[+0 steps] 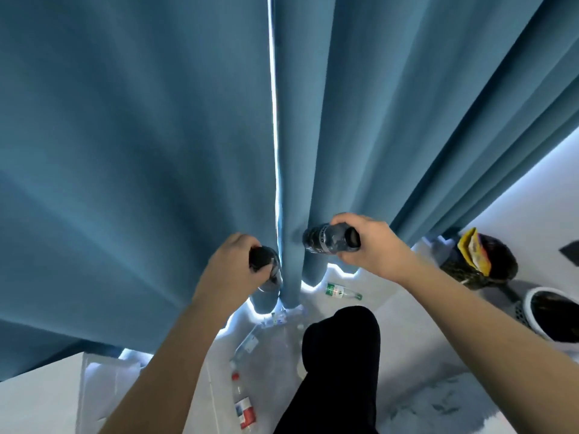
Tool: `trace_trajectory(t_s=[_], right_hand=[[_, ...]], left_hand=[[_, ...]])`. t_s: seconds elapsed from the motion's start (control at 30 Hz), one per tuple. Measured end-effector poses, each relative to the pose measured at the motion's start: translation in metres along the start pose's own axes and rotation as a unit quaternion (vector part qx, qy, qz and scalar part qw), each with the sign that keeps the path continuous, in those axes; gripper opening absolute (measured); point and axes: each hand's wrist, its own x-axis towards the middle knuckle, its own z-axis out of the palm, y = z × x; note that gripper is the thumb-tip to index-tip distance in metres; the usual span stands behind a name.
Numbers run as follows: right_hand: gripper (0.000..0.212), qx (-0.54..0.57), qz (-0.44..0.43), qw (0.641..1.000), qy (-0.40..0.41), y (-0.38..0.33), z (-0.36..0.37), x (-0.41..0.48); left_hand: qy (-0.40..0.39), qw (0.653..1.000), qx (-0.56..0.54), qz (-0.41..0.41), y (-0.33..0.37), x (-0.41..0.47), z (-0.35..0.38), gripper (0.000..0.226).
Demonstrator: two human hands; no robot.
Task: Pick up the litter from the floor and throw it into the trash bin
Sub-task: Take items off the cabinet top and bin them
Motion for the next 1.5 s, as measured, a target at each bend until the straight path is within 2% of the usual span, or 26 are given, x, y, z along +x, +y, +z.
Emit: trace_trajectory(t_s=[0.3,0.63,0.8,1.1,1.37,1.5], right_hand=[[0.055,-0.025,0.054,0.998,0.010,0.118,-0.063,0.009],[0.049,-0.013,0.091,0.996,0.004,0.291,-0.186,0.025],[0.046,-0.001,0.144,0.988,0.047,0.360,-0.249,-0.008],[0.055,0.022,0.280,0.950,0.140,0.462,-0.302,-0.082],[0.054,0.066,0.366,0.914,0.165,0.569,-0.310,-0.161],[0.050,0.078,0.415,0.892,0.163,0.634,-0.318,-0.199]], left_hand=[[-0.041,0.998,0.003,0.054,0.089,0.085,0.086,0.025],[-0.074,0.995,0.005,0.067,0.239,0.180,0.204,0.023],[-0.126,0.982,0.012,0.137,0.329,0.222,0.247,0.023],[-0.213,0.944,-0.015,0.251,0.468,0.246,0.349,0.021],[-0.319,0.908,-0.010,0.271,0.558,0.231,0.458,0.019],[-0.345,0.901,0.004,0.264,0.606,0.218,0.507,0.020]])
